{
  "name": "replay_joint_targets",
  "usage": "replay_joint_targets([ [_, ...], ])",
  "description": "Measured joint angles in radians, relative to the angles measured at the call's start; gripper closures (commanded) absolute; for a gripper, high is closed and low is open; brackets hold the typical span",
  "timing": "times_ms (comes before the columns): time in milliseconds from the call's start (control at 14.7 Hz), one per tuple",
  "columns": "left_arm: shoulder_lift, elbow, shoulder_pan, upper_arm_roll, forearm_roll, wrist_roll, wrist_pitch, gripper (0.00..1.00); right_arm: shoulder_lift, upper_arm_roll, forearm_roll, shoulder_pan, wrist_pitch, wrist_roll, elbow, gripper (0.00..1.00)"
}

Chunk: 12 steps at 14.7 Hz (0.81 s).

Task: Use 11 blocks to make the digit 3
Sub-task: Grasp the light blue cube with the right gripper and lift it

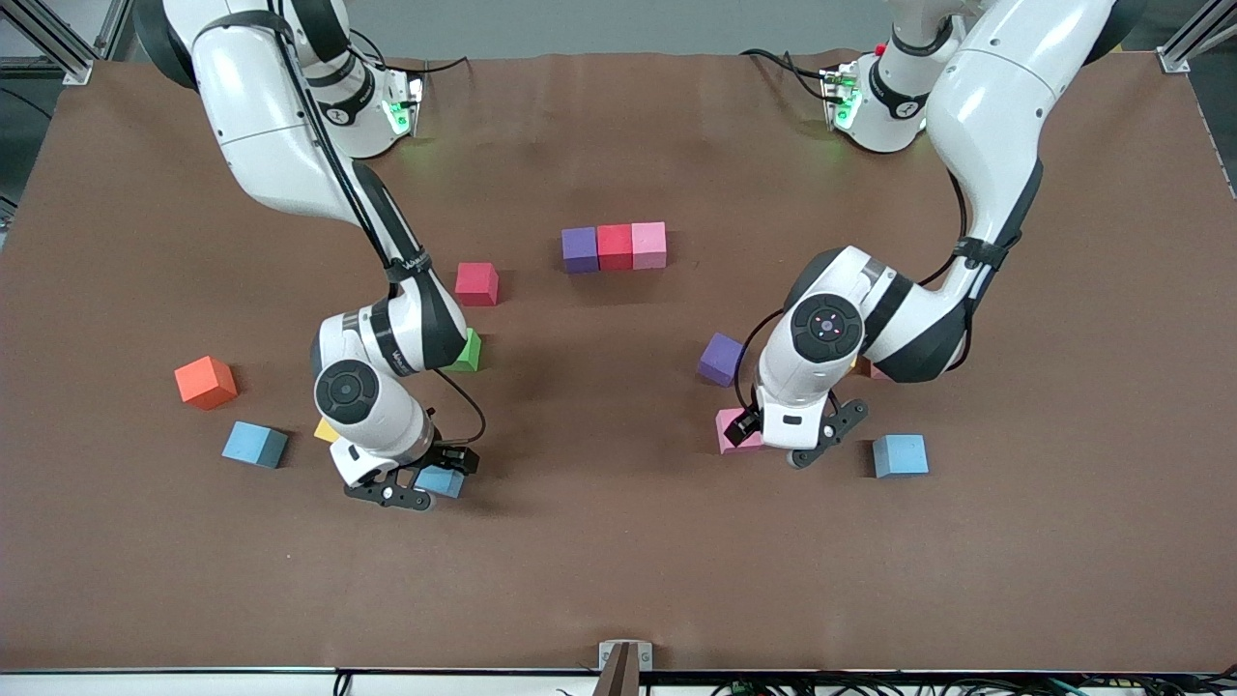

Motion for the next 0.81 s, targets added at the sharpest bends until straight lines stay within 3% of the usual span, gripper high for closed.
replay_joint_targets([
  [814, 0.006, -0.001, -0.006, -0.001, 0.000, 0.000, 0.000, 0.00, 0.031, -0.001, 0.000, -0.004, -0.028, 0.000, 0.058, 0.07],
])
